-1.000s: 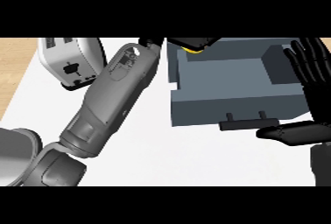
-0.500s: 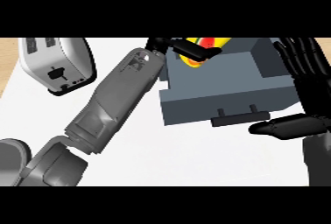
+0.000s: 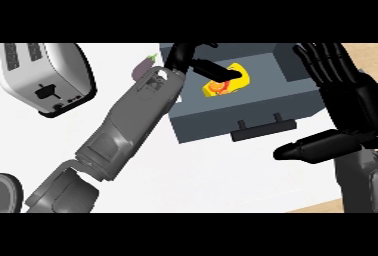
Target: Pick up the cup, place it into the drawer and close the drawer
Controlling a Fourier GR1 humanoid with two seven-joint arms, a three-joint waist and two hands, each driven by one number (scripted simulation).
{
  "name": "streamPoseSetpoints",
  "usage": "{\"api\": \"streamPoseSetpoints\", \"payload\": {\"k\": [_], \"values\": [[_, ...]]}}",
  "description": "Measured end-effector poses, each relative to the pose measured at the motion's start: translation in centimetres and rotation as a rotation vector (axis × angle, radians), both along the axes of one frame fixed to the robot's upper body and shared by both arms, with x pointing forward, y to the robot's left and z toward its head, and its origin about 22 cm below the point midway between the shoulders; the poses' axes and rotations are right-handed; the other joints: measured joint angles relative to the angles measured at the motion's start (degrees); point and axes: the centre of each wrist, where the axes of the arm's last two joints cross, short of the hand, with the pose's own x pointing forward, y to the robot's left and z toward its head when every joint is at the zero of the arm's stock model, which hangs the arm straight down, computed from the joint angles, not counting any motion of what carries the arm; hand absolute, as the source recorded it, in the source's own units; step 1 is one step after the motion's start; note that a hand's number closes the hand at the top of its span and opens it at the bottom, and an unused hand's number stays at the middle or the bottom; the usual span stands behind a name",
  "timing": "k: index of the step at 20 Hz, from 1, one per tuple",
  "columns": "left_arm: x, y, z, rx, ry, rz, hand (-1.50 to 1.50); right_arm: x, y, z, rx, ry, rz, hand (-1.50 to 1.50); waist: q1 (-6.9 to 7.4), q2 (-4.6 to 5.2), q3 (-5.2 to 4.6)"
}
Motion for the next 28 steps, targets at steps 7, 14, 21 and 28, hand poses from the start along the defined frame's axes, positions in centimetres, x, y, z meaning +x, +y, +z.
{"api": "streamPoseSetpoints", "payload": {"k": [7,14,21,28], "values": [[-0.3,-0.2,0.4,-0.202,-0.048,-0.037,-1.50,0.1,2.9,-0.1,-0.015,0.022,0.287,1.50,-0.58,0.20,-0.07],[-0.2,-0.4,1.4,-0.349,-0.113,0.001,-1.50,-0.5,3.2,-0.9,-0.310,0.134,0.468,-1.50,1.84,-0.78,-0.12],[-0.1,0.3,0.3,-0.391,-0.122,0.057,-1.50,-1.7,2.6,-1.8,-0.630,0.164,0.352,-1.50,5.90,-1.57,-0.07],[-0.2,1.4,-0.8,-0.464,-0.118,0.055,-1.50,-1.0,3.5,-8.1,-0.797,0.244,0.220,-1.50,10.25,-2.08,-0.05]]}}
